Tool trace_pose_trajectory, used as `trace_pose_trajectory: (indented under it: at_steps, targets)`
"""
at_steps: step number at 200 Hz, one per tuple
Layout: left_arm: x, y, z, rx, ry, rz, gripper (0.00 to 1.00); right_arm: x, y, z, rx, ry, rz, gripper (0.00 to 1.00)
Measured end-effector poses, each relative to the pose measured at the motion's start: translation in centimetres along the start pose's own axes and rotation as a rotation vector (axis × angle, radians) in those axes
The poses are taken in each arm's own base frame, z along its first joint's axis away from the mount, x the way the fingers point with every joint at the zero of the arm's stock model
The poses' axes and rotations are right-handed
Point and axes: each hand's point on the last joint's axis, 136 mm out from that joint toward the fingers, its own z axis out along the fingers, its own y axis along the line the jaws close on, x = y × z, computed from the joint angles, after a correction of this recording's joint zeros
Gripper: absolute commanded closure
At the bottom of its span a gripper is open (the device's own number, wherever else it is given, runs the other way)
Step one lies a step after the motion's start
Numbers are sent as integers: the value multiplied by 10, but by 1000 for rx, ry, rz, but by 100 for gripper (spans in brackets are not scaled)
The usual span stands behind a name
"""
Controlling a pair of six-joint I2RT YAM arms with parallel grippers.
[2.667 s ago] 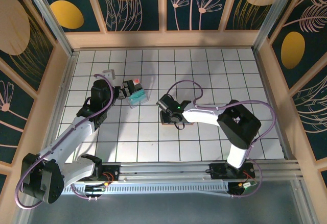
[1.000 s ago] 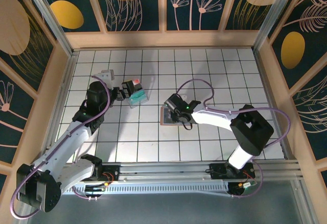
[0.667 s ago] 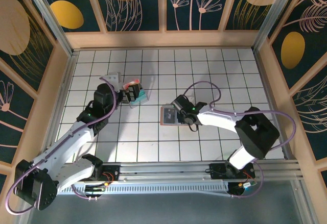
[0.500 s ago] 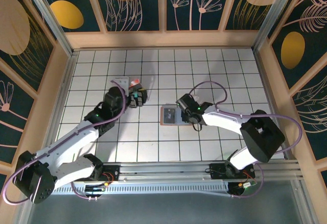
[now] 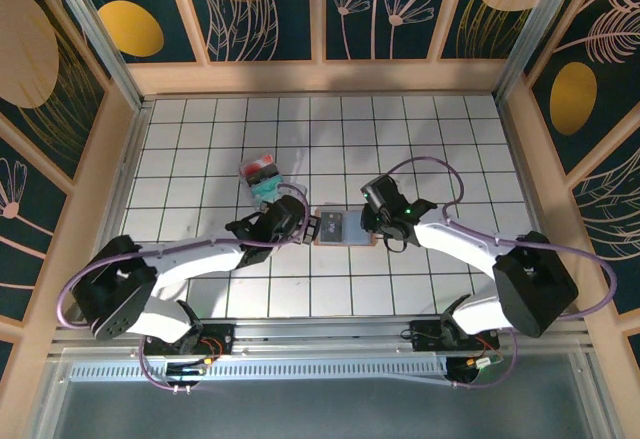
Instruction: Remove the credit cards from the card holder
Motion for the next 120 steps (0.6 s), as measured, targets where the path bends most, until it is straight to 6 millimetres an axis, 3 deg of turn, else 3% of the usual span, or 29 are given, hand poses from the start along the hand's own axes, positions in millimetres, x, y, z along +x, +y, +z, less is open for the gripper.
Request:
trace_pose_trajectory:
  at_steps: [65,120]
  targets:
    - [21,6,24,-69,58,-12,11,-7,47,-2,-241,25,56,76]
    - [21,-3,34,-44,57,-25,9,8,60,18,-304,100,88,77]
